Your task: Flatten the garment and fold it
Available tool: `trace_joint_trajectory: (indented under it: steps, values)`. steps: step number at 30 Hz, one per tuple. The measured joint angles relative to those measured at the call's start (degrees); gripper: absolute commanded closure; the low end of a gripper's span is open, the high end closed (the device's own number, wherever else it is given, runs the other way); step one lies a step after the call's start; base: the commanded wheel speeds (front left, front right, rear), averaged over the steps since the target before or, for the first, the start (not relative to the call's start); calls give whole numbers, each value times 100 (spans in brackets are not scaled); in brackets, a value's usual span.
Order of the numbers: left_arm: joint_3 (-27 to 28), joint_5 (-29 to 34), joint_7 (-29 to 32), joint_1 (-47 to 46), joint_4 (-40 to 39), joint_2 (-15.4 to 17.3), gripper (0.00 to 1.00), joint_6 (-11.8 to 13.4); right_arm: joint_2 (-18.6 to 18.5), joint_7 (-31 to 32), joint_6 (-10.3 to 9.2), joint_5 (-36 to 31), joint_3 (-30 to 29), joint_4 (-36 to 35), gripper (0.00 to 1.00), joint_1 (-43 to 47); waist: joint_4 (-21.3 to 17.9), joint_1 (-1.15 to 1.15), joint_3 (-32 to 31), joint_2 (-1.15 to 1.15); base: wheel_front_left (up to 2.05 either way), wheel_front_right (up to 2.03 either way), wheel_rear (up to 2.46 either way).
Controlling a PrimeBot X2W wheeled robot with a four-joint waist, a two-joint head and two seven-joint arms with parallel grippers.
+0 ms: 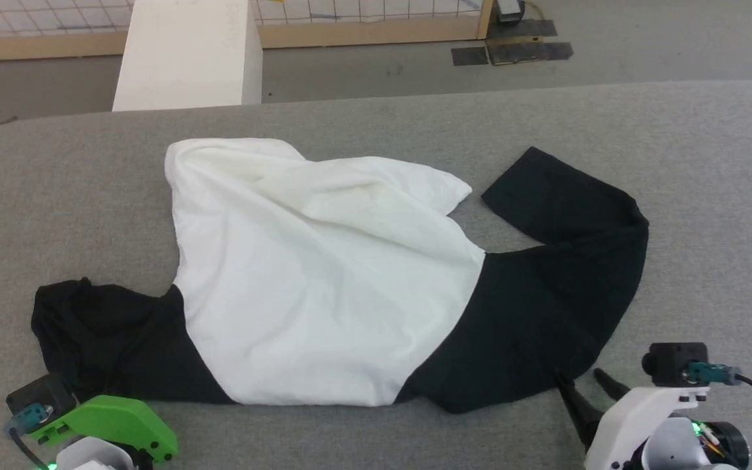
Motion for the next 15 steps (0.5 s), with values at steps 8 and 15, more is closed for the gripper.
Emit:
trace_joint_trajectory:
  steps: [8,15]
  values:
    - [-3,47,-92,-69,-4,-2,100,8,-21,307,0,165,133,363,0,-333,140,0,197,0,0,0,0]
    - [-43,48,-93,-121,8,-5,100,-10,-58,192,-2,244,274,492,100,-498,198,0,251,0,0,0,0]
